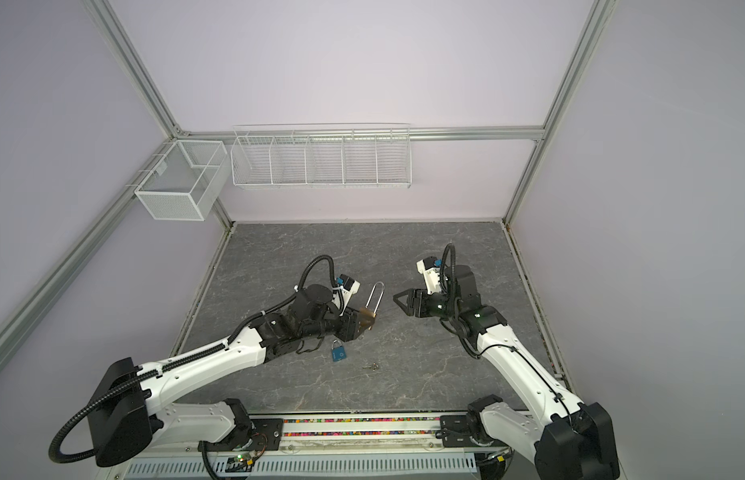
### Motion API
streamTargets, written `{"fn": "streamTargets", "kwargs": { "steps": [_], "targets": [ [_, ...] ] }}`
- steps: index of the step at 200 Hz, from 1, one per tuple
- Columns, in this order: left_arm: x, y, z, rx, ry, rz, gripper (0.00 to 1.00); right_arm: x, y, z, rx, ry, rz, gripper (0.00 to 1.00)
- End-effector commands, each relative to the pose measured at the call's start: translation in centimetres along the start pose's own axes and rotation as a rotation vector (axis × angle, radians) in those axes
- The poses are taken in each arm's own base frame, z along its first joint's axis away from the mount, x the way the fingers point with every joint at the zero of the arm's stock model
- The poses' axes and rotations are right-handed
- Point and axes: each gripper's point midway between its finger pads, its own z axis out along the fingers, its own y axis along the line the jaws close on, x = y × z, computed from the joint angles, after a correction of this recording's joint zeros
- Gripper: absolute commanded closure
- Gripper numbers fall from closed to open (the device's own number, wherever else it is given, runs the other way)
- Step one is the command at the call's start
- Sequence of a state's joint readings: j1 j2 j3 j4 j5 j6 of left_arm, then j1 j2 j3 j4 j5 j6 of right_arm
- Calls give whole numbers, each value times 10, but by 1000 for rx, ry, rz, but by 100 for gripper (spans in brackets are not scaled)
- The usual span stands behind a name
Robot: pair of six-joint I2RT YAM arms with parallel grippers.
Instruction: Unlock with the key
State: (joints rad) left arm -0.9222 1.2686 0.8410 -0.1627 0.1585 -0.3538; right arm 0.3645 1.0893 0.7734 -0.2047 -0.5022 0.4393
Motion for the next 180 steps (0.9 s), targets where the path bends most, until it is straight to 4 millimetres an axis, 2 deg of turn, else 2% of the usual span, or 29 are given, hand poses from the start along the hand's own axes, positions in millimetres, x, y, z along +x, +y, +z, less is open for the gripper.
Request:
{"fn": "streamTargets", "kwargs": {
  "steps": [1,23,49,78,131,180],
  "targets": [
    [-11,-15,-9,62,-40,98,100,-15,9,1,-9,-31,-58,34],
    [-15,-23,-14,90,-50,106,100,-12,2,13,-10,-2,-57,34],
    [-23,-29,-21,106,-83,99,100,-8,12,26,-126,16,-35,35],
    [-33,-36,-27,132,-128,86,100,-8,21,26,-159,-20,-50,35],
    [-39,-46,-26,189,-152,72,100,-23,56,23,-385,-88,-52,33],
    [-49,-52,-30,221,-201,62,100,-21,63,30,-495,-97,1,32]
  ]
}}
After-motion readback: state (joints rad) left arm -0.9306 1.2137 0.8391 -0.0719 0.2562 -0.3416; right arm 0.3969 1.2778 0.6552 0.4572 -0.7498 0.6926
